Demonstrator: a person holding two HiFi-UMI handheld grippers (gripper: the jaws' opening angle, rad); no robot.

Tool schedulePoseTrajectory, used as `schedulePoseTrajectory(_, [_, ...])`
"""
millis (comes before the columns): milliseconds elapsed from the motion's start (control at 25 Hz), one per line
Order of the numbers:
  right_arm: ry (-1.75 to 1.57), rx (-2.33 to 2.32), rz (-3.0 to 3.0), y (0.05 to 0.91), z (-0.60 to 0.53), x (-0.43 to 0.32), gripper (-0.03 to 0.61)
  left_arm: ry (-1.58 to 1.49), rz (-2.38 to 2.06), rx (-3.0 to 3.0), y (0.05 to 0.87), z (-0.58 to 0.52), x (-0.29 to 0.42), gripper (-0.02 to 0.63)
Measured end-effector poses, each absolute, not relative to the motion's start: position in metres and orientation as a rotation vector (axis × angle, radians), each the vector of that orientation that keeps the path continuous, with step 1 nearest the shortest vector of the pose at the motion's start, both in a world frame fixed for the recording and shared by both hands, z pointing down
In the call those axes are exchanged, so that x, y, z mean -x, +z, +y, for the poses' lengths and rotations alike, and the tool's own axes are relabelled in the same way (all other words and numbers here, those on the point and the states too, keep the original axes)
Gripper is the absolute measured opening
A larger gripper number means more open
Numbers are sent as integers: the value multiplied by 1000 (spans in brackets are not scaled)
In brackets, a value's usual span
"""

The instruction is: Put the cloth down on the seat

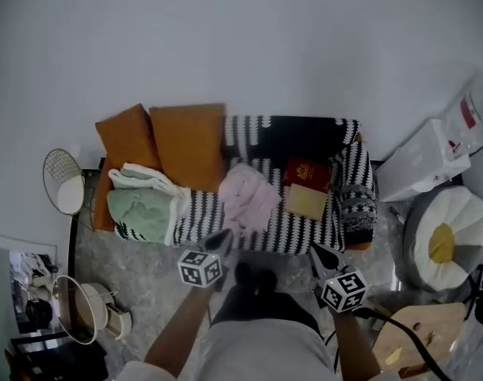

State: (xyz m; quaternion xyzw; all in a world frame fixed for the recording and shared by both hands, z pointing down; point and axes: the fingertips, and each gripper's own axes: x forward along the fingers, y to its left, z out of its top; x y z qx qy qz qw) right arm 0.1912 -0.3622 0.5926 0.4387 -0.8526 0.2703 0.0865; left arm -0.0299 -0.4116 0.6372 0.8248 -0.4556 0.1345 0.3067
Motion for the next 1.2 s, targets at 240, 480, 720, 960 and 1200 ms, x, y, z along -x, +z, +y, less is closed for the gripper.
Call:
schedulePoseTrajectory(240, [783,-1384,-2533,579,-342,-186,-5,332,-1206,-2157,630,-374,52,3])
schedulePoseTrajectory(480, [752,-1370,-2539,571,-320,-160,-5,268,-1160,-2175,612,-345,75,2])
schedulePoseTrajectory(720, [711,-1395,-2523,560,-288,-118,-5,176,-1123,-2219,590,-310,111,2])
schedulePoseTrajectory(960, [669,-1457,-2502,544,-241,-78,-5,122,-1113,-2263,568,-272,160,2])
schedulePoseTrajectory(1200, [560,-1526,-2500,516,-196,-51,-5,87,-1121,-2327,537,-233,206,2])
